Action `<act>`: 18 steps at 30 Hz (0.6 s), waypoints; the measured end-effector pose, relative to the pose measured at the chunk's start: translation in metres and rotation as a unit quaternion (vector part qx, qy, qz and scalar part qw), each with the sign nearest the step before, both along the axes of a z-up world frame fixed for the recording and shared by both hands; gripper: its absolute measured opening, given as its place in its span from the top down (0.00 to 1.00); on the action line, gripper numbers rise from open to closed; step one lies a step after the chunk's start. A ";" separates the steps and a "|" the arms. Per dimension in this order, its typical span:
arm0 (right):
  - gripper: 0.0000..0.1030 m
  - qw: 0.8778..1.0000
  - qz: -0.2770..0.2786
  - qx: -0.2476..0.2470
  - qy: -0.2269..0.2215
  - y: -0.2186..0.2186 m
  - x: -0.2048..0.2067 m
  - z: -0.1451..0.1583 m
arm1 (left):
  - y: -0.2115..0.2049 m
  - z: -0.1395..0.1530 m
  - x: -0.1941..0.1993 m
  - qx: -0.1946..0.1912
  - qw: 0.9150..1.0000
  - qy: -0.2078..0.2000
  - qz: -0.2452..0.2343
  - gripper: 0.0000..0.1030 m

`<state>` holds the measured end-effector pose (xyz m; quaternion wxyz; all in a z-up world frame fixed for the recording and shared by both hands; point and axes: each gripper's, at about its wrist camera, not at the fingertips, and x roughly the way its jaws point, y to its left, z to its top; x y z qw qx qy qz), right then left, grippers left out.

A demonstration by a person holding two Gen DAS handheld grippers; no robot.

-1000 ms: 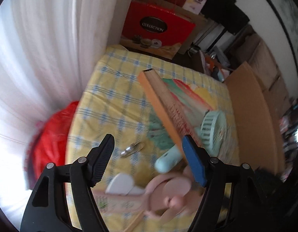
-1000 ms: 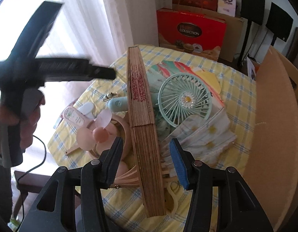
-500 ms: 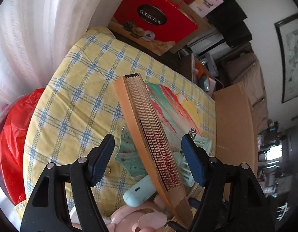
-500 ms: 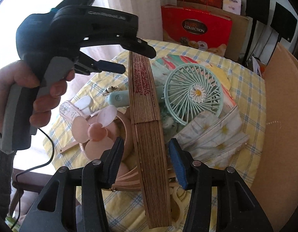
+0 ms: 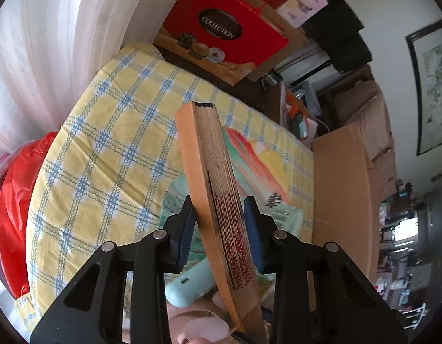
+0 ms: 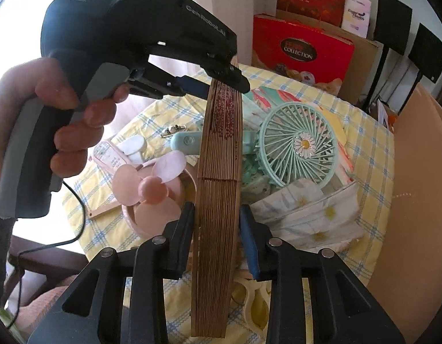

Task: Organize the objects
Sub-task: 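Carry the wooden folding fan with the right gripper over the cardboard box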

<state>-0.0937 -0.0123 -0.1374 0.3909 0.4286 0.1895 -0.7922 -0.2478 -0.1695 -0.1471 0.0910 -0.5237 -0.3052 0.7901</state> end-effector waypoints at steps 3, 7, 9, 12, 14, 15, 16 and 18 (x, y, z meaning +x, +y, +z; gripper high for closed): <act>0.69 1.000 -0.002 -0.017 -0.002 0.007 0.002 0.010 | 0.001 0.016 0.006 0.011 1.000 0.012 0.000 0.73; 0.69 0.999 -0.007 -0.036 -0.001 0.018 0.008 0.030 | 0.007 0.041 0.011 0.013 0.999 0.029 -0.008 0.77; 0.69 0.999 -0.011 -0.047 0.002 0.025 0.010 0.043 | 0.015 0.060 0.013 0.007 0.999 0.042 -0.016 0.77; 0.69 0.998 -0.018 -0.059 0.012 0.037 0.015 0.064 | 0.029 0.087 0.015 0.000 0.998 0.060 -0.029 0.78; 0.69 0.997 -0.031 -0.066 0.021 0.045 0.019 0.079 | 0.037 0.104 0.016 -0.001 0.997 0.071 -0.038 0.78; 0.69 0.997 -0.033 -0.069 0.024 0.049 0.020 0.085 | 0.045 0.115 0.016 -0.004 0.996 0.079 -0.044 0.78; 0.69 0.996 -0.037 -0.072 0.027 0.053 0.021 0.091 | 0.049 0.122 0.018 -0.007 0.995 0.084 -0.047 0.78; 0.69 0.995 -0.045 -0.077 0.035 0.066 0.022 0.105 | 0.061 0.135 0.017 -0.007 0.994 0.093 -0.055 0.78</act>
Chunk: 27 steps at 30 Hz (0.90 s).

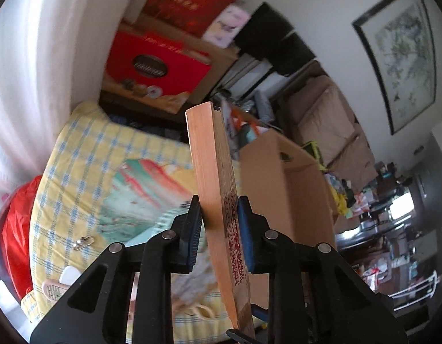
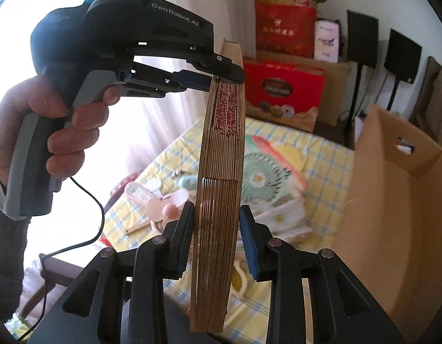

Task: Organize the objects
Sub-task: 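Carry the wooden folding fan with the right gripper over the cardboard box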

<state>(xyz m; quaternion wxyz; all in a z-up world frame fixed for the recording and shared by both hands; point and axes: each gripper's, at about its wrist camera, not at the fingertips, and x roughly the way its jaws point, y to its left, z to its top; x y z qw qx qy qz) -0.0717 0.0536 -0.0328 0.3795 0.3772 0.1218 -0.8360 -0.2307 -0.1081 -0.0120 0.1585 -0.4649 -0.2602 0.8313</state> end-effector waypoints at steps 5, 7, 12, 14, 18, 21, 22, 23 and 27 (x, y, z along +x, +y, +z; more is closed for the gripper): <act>0.69 0.999 -0.029 0.006 0.024 0.034 0.001 0.021 | 0.038 0.023 -0.001 0.008 0.999 0.017 -0.027 0.78; 0.69 0.999 -0.042 0.012 0.030 0.048 -0.002 0.027 | 0.060 0.031 -0.004 0.011 0.999 0.023 -0.043 0.78; 0.69 0.996 -0.074 0.030 0.041 0.090 -0.014 0.036 | 0.118 0.044 -0.012 0.013 0.996 0.034 -0.080 0.78; 0.69 0.995 -0.088 0.034 0.045 0.106 -0.020 0.039 | 0.136 0.046 -0.016 0.019 0.995 0.037 -0.093 0.79; 0.69 0.991 -0.120 0.036 0.053 0.142 -0.038 0.042 | 0.185 0.050 -0.031 0.026 0.991 0.042 -0.121 0.79; 0.69 0.987 -0.143 0.034 0.058 0.167 -0.049 0.040 | 0.220 0.050 -0.042 0.028 0.989 0.040 -0.143 0.80; 0.69 0.986 -0.152 0.035 0.057 0.175 -0.054 0.038 | 0.229 0.049 -0.045 0.029 0.988 0.039 -0.149 0.80; 0.69 0.985 -0.158 0.036 0.056 0.180 -0.056 0.037 | 0.238 0.048 -0.048 0.030 0.987 0.039 -0.155 0.80; 0.69 0.982 -0.180 0.043 0.044 0.203 -0.065 0.021 | 0.279 0.033 -0.063 0.025 0.982 0.027 -0.184 0.81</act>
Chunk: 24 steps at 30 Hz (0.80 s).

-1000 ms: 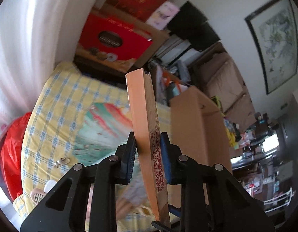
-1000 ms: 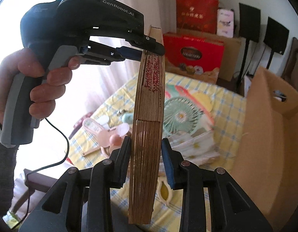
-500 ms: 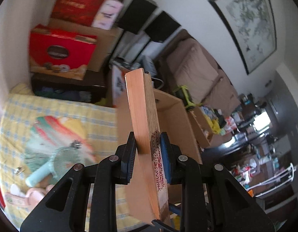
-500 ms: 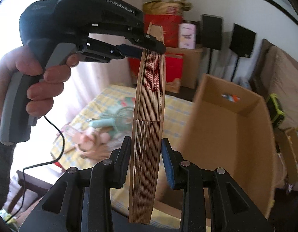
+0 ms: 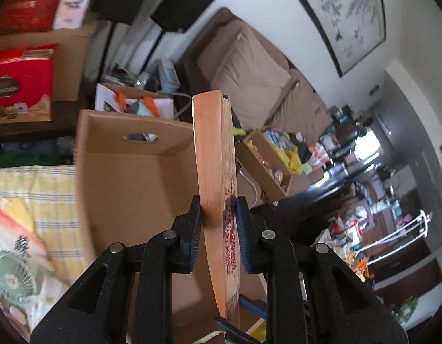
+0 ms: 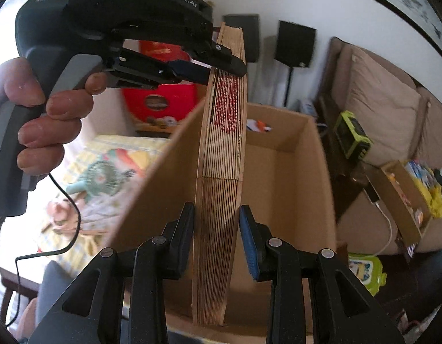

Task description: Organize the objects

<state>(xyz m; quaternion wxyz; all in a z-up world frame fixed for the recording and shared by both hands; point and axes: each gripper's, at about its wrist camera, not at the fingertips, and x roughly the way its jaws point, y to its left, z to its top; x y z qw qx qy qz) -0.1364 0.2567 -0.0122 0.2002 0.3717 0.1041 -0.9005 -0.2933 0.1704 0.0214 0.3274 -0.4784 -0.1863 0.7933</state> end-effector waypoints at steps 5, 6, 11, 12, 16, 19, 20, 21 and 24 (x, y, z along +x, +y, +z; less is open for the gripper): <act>0.69 0.999 -0.034 0.024 -0.027 0.016 -0.008 -0.027 | 0.036 -0.028 -0.008 -0.013 0.999 -0.024 -0.025 0.80; 0.69 0.998 -0.042 0.030 -0.033 0.019 -0.009 -0.033 | 0.042 -0.035 -0.009 -0.014 0.999 -0.029 -0.030 0.80; 0.68 0.995 -0.069 0.046 -0.047 0.024 -0.006 -0.047 | 0.062 -0.066 -0.013 -0.012 0.998 -0.053 -0.045 0.80; 0.68 0.995 -0.074 0.050 -0.047 0.025 -0.006 -0.047 | 0.064 -0.070 -0.014 -0.006 0.997 -0.057 -0.048 0.80; 0.68 0.995 -0.073 0.061 -0.028 0.024 -0.006 -0.046 | 0.077 -0.086 -0.018 -0.015 0.995 -0.080 -0.053 0.80; 0.68 0.995 -0.072 0.068 -0.022 0.025 -0.011 -0.046 | 0.084 -0.098 -0.021 -0.049 0.993 -0.092 -0.048 0.65; 0.67 0.995 -0.070 0.068 -0.023 0.024 -0.010 -0.046 | 0.083 -0.100 -0.020 -0.053 0.993 -0.094 -0.043 0.56; 0.67 0.995 -0.069 0.067 -0.023 0.024 -0.009 -0.046 | 0.080 -0.101 -0.019 -0.056 0.993 -0.099 -0.035 0.54; 0.67 0.996 -0.067 0.058 -0.024 0.027 -0.007 -0.045 | 0.070 -0.095 -0.013 -0.056 0.993 -0.098 -0.032 0.53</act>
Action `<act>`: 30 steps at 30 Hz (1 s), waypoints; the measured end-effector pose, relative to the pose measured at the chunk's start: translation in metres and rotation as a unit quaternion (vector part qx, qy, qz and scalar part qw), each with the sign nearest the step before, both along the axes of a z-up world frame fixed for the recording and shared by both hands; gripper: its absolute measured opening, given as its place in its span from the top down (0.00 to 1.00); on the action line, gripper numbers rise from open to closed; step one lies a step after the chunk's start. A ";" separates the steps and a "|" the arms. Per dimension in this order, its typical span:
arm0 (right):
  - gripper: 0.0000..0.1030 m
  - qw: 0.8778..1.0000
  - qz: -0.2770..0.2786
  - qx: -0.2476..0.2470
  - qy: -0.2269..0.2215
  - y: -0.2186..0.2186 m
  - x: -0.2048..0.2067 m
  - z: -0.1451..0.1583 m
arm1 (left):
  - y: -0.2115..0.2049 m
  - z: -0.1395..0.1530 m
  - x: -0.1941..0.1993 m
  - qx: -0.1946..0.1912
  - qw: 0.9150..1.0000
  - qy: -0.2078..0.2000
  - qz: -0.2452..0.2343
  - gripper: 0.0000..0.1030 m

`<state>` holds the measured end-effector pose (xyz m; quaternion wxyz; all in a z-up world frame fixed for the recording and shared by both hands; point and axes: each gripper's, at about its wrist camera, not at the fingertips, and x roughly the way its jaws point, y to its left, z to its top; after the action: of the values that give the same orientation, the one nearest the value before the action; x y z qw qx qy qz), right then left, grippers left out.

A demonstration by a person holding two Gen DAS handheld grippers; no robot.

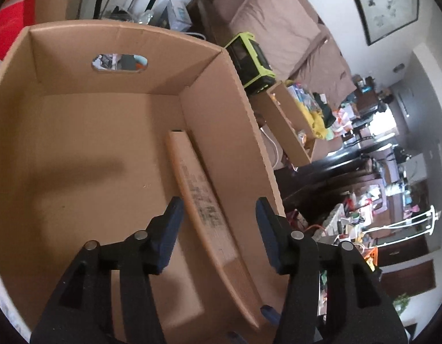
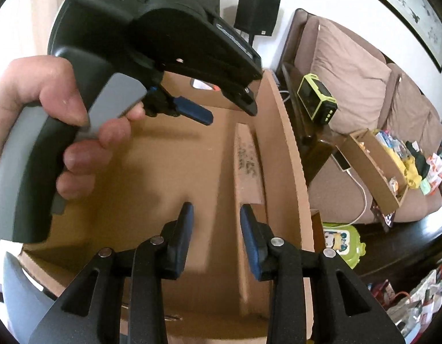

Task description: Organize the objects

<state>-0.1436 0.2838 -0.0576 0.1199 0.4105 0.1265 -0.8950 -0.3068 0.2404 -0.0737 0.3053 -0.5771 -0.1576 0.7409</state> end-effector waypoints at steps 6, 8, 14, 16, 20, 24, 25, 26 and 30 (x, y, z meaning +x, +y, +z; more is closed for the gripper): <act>0.66 1.000 0.002 -0.016 0.007 0.002 0.009 0.015 | -0.020 0.026 0.017 -0.024 0.999 0.031 -0.008 0.48; 0.62 1.000 0.002 -0.015 0.011 -0.001 0.014 0.022 | -0.028 0.036 0.024 -0.027 0.999 0.042 -0.010 0.47; 0.49 1.000 -0.002 -0.021 0.017 -0.006 0.017 0.036 | -0.055 0.069 0.051 -0.046 0.995 0.084 -0.010 0.30; 0.48 1.000 -0.001 -0.021 0.019 -0.008 0.019 0.040 | -0.065 0.076 0.060 -0.054 0.994 0.093 -0.010 0.30; 0.44 0.999 0.008 -0.028 0.025 -0.014 0.024 0.048 | -0.093 0.087 0.084 -0.057 0.992 0.113 -0.006 0.19; 0.43 0.999 0.022 -0.028 0.029 -0.027 0.031 0.054 | -0.125 0.094 0.106 -0.072 0.989 0.130 0.010 0.18; 0.42 0.999 0.026 -0.031 0.033 -0.030 0.033 0.055 | -0.132 0.096 0.110 -0.073 0.989 0.131 0.015 0.18; 0.40 0.998 0.031 -0.035 0.032 -0.034 0.036 0.056 | -0.139 0.096 0.113 -0.075 0.988 0.131 0.020 0.16; 0.31 0.996 0.047 -0.065 0.025 -0.044 0.043 0.062 | -0.169 0.102 0.126 -0.100 0.984 0.136 0.048 0.11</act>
<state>-0.1010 0.2398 0.0043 0.1853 0.3733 0.0898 -0.9046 -0.1804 0.0717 0.0282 0.2287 -0.4898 -0.0675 0.8386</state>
